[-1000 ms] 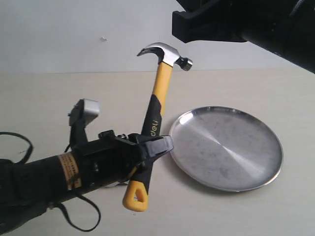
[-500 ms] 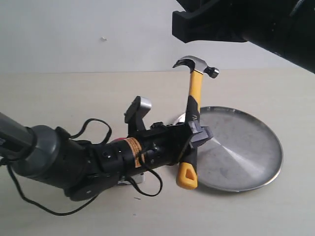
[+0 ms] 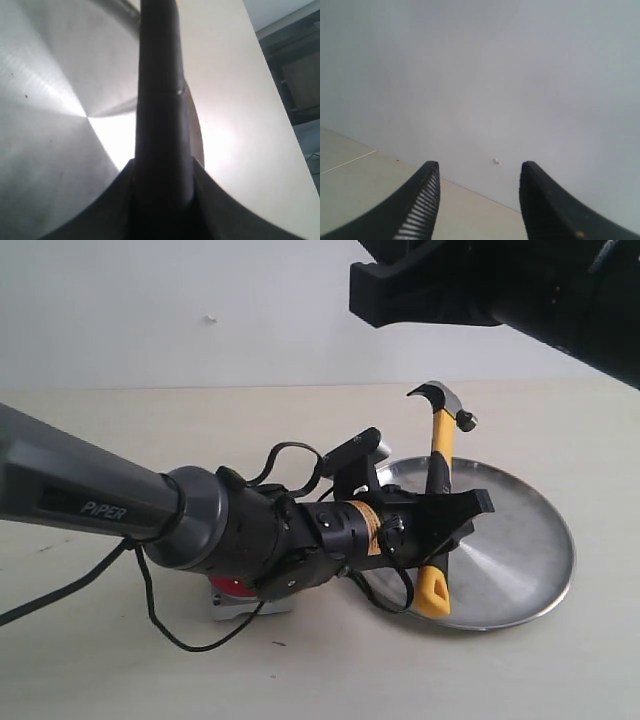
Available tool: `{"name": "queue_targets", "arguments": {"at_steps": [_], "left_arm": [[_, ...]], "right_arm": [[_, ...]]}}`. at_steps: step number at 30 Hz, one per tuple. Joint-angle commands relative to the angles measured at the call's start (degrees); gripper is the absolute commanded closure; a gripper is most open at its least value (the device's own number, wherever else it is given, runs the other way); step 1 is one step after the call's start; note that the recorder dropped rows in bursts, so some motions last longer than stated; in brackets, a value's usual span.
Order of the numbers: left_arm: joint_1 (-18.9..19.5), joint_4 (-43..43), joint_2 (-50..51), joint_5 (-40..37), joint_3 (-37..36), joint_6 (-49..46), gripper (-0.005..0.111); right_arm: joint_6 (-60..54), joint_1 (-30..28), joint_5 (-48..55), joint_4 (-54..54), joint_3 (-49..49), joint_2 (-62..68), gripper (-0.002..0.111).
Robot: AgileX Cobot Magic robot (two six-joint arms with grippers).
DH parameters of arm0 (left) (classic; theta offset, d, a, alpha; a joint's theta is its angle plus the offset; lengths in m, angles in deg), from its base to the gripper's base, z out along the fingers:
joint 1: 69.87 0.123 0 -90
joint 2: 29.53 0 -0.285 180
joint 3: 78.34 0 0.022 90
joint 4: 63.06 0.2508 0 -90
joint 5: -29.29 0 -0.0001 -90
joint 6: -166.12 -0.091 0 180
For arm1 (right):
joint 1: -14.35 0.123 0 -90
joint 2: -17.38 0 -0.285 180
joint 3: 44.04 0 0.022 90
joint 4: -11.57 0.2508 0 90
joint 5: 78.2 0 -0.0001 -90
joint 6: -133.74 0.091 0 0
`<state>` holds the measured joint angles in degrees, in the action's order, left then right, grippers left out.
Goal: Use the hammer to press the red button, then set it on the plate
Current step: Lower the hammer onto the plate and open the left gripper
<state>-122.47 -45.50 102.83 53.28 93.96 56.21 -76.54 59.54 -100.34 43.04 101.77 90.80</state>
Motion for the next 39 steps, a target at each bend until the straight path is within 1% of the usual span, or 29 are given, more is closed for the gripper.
{"name": "queue_targets", "arguments": {"at_steps": [1,4,8,16,19,22,26,34,36,39], "left_arm": [[-0.29,-0.36,-0.83,0.34,1.9,-3.82,0.107],[-0.29,-0.49,-0.68,-1.86,1.9,-5.23,0.107],[-0.29,-2.07,0.7,-1.6,1.9,-5.23,0.107],[-0.02,-1.72,3.65,-1.12,3.02,-5.53,0.107],[-0.02,-1.72,3.65,-1.23,3.7,-7.22,0.107],[-0.02,-1.57,3.65,-2.59,4.42,-7.33,0.107],[-0.02,-1.57,3.88,-6.49,5.13,-7.43,0.107],[-0.02,-1.57,3.88,-7.75,5.13,-7.58,0.106],[-0.02,-1.57,3.88,-7.75,5.13,-8.12,0.104],[-0.02,-1.57,3.88,-7.75,5.13,-8.26,0.089]], "right_arm": [[-0.05,-0.27,-0.16,-0.3,0.25,-0.34,0.06],[0.1,-0.27,-0.16,-0.3,0.25,-0.34,0.06],[0.09,-0.27,-0.16,-0.43,0.25,-0.34,0.06],[0.09,-0.27,-0.16,-0.32,0.25,-0.34,0.06],[0.09,-0.27,-0.27,-0.32,0.25,-0.34,0.06],[0.09,-0.27,-0.27,-0.32,0.25,-0.34,0.06],[0.09,-0.27,-0.27,-0.32,0.25,-0.34,0.06],[0.09,-0.27,-0.27,-0.32,0.25,-0.34,0.06],[0.09,-0.27,-0.27,-0.43,0.25,-0.34,0.06],[0.09,-0.27,-0.27,-0.43,0.25,-0.34,0.06]]}}
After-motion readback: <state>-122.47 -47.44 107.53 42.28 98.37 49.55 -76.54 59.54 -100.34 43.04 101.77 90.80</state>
